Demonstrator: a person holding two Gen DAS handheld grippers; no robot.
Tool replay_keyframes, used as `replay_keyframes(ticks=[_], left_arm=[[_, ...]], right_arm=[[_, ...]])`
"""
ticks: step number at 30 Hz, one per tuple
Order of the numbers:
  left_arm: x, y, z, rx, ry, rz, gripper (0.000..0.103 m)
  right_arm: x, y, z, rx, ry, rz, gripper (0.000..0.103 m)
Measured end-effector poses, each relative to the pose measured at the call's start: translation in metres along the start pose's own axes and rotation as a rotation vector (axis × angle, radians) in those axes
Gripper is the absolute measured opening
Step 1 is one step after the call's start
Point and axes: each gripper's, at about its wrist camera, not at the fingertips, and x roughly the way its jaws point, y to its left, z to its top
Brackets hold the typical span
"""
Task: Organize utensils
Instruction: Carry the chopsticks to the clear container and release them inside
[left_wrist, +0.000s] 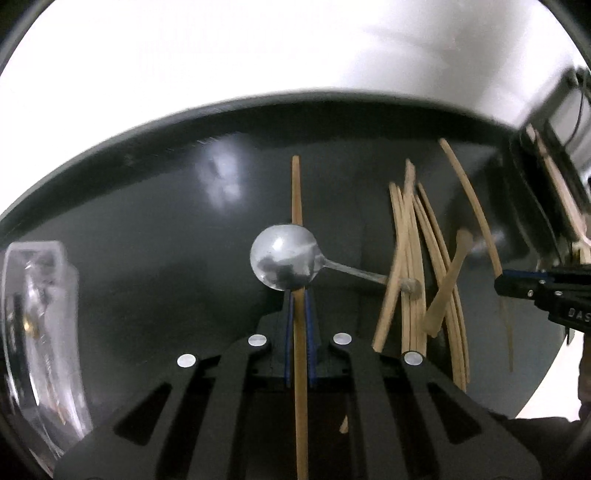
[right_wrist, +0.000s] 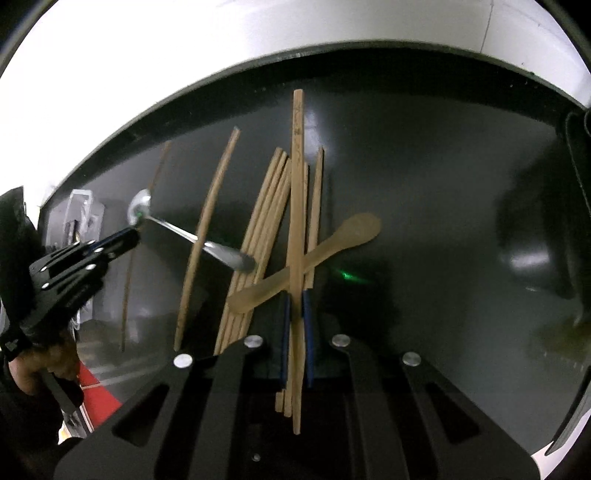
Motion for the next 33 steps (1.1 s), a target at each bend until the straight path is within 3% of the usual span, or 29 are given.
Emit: replay_keyframes(ticks=[7,12,23,33], left_arm=[[-0.077,0.019,-0.009,-0.077,-0.134,0.015,0.005],[-0.101,0.008,-0.016,-0.096,-0.174,0.04,0.005],[-0.108,-0.029,-0.049,-0.175,-0.135,0.071,0.005],[-0.122,-0.014,-0.08,-0.225,-0.136,0.075,0.005]], right_arm=[[-0.025,0.012,-0.015,-0.034,-0.055,0.029,0.008],[-0.038,0.021,-0.022,-0.061,-0.077,0.046,0.008],[-0.073,0.027,-0.037,-0.161,-0.089,0.053,0.008],[-0.077,0.08,-0.04,-0.255,-0.09,0.051,0.008]])
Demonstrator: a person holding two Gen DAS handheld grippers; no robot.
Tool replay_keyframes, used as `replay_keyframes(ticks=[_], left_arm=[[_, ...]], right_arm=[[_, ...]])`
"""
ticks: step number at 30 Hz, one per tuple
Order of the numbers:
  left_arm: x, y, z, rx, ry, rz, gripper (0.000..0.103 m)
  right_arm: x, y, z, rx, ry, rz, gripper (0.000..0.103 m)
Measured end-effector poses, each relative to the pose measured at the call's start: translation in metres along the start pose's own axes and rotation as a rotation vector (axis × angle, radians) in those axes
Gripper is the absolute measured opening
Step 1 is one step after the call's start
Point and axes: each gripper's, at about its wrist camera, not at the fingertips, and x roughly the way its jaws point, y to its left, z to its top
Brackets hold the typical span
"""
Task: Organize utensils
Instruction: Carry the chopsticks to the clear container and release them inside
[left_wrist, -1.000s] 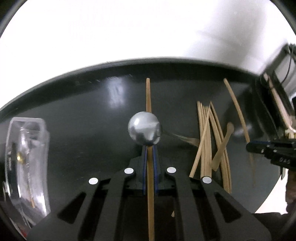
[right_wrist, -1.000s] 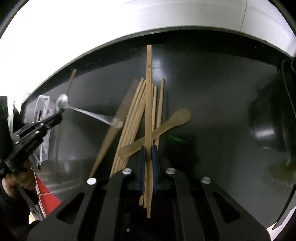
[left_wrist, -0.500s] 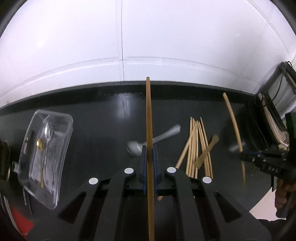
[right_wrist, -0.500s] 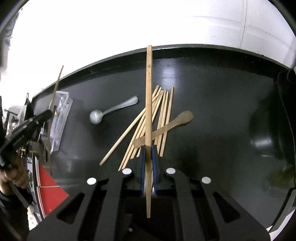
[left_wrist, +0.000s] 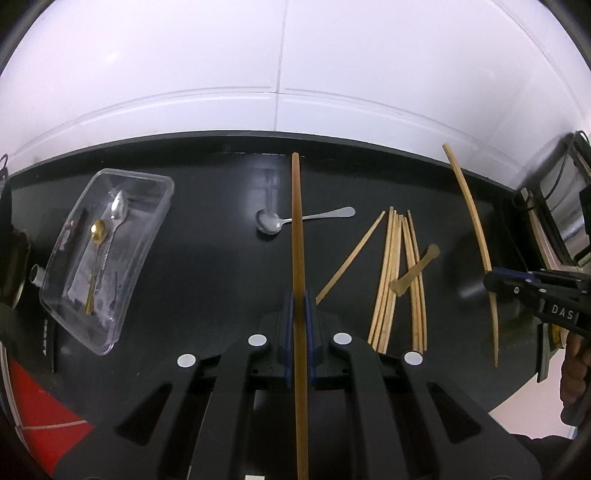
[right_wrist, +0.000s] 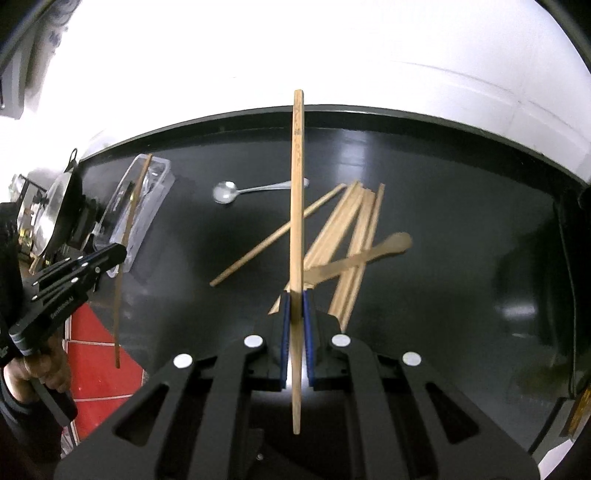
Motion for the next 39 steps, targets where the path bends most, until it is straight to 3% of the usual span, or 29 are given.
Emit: replay_keyframes(ticks=[10,16,22,32,39], left_arm=[[-0.013,0.072,-0.014,-0.067,0.008,0.011,0.005],[-0.016,0.137,-0.021,-0.127,0.028,0.025,0.005],[-0.006,0.206,-0.005,-0.183,0.043,0.051,0.005],[0.04,0.288,0.042,-0.3,0.09,0.022,0.005],[0.075,0.314,0.062,-0.332,0.129,0.017,0.005]], right_arm=[[0.034,0.12,0.025,-0.147,0.041,0.068,0.008],[0.077,0.203,0.046,-0.216,0.105,0.134,0.008],[0.127,0.27,0.08,-0.233,0.148,0.17,0.008],[0.209,0.295,0.139,-0.05,0.271,0.245,0.008],[0.243,0.298,0.147,-0.007,0.326,0.259,0.008]])
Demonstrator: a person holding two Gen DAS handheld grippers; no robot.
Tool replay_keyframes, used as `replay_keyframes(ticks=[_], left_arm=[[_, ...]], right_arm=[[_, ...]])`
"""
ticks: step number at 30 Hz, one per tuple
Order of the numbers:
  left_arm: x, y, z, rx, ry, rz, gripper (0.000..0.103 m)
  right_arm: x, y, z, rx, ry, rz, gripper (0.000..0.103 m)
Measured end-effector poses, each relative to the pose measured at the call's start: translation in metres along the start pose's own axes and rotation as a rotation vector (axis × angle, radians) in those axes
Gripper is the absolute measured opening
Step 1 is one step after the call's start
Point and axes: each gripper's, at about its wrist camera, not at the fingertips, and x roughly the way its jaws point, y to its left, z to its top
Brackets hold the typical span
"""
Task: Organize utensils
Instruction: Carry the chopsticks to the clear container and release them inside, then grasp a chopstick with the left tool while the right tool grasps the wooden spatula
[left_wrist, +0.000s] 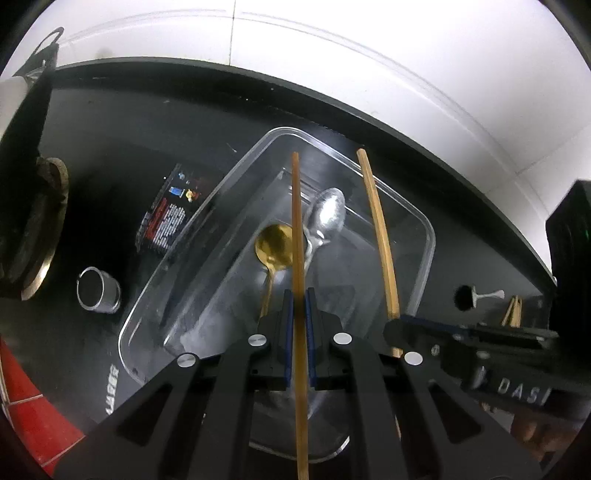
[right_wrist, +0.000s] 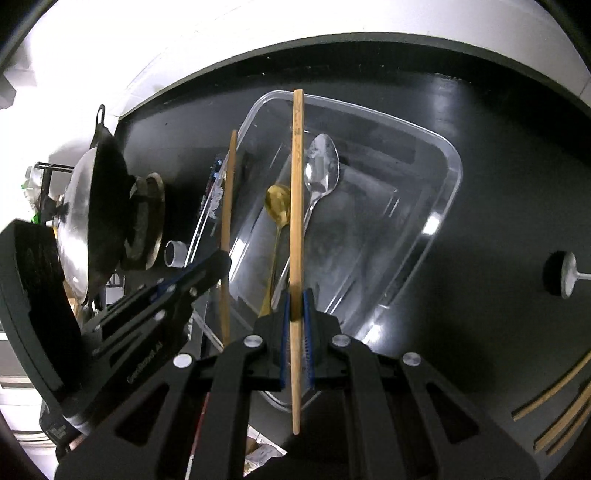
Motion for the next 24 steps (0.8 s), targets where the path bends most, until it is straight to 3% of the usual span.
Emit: replay_keyframes(ticks=[9,11,12,13,14,20,24], left_arm=[[0.024,0.006,0.007,-0.003,0.034,0.027,0.005],[0.025,0.008,0.007,-0.017,0.04,0.031,0.01],[0.023,0.009,0.006,-0.02,0.036,0.036,0.017],[0.021,0.01,0.005,-0.022,0.03,0.04,0.051],[0.016,0.01,0.003,-0.025,0.01,0.056,0.079],[-0.016,0.012,-0.017,-0.037,-0.058,0.066,0.079],[-0.034,-0.007,-0.044,-0.001,-0.079,0.079,0.079]], right_arm=[[0.009,-0.005,0.004,0.009,0.005,-0.01,0.009],[0.004,-0.008,0.005,0.011,0.0,-0.017,0.028],[-0.005,-0.01,0.004,0.018,-0.037,-0.034,0.059],[-0.013,-0.012,0.002,0.016,-0.069,-0.042,0.067],[-0.02,-0.013,0.0,0.008,-0.088,-0.049,0.067],[-0.073,-0.029,-0.028,-0.04,-0.19,-0.122,0.067],[-0.106,-0.057,-0.063,-0.04,-0.237,-0.217,0.066]])
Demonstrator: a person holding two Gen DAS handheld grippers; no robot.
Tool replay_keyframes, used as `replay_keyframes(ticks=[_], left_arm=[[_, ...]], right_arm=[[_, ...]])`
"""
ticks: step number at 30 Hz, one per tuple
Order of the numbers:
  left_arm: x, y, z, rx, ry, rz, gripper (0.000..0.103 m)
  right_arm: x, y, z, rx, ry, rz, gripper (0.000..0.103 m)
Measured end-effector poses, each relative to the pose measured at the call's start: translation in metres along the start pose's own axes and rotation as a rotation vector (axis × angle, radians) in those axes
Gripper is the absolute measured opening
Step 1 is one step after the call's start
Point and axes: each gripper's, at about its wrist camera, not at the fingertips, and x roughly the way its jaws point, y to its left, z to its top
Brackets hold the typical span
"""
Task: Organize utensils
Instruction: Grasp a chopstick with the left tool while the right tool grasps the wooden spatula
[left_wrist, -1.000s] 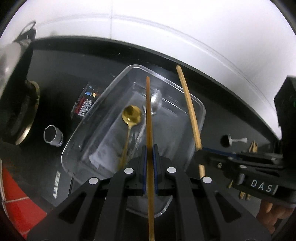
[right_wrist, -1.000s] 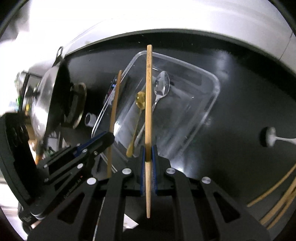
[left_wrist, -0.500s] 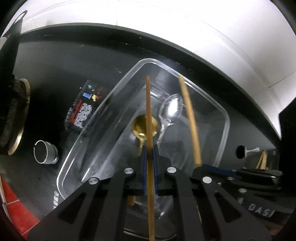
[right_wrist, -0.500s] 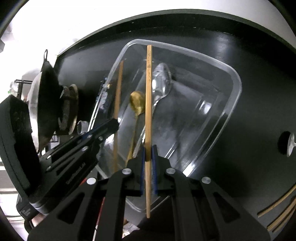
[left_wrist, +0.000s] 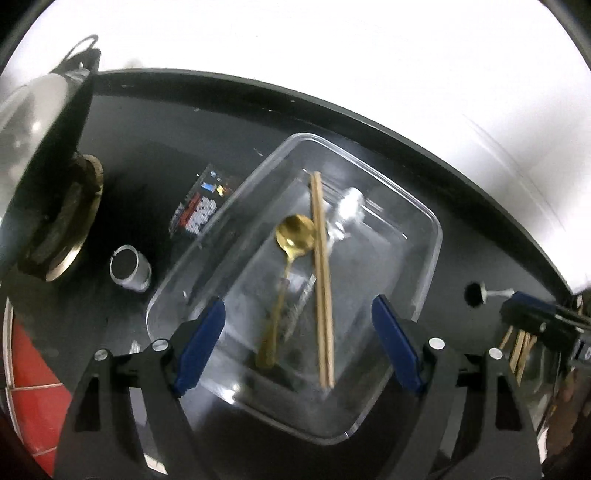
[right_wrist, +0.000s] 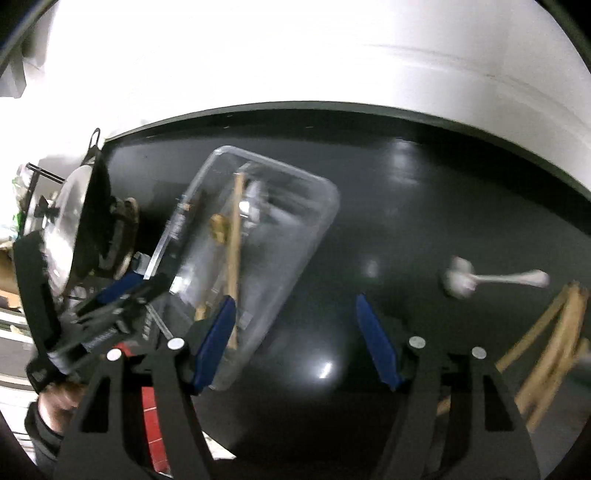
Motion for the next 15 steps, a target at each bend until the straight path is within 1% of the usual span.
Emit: replay_keyframes(ticks=[3,4,9,10,12,15], left_arm=[[-0.008,-0.025,-0.017,0.048,0.005,-0.022,0.079],[-0.009,-0.032,-0.022,0.065,0.011,-0.032,0.079],[-0.005,-0.109,-0.057,0.224,0.046,-0.067,0.079],[-0.005,-0.12,-0.063,0.241,0.053,-0.078,0.079],[-0.004,-0.153,-0.08,0.289,0.067,-0.114,0.079],[0.001,-0.197,-0.098,0.355,0.083,-0.146,0.079]], right_arm=[[-0.021,-0.031,-0.019,0.029,-0.032,-0.053,0.066],[-0.03,-0.047,-0.028,0.05,-0.041,-0.072,0.066],[-0.06,-0.112,-0.068,0.154,-0.059,-0.13,0.065],[-0.066,-0.127,-0.079,0.175,-0.058,-0.138,0.065],[-0.077,-0.15,-0.099,0.205,-0.057,-0.159,0.065],[-0.094,-0.189,-0.131,0.252,-0.049,-0.177,0.065]])
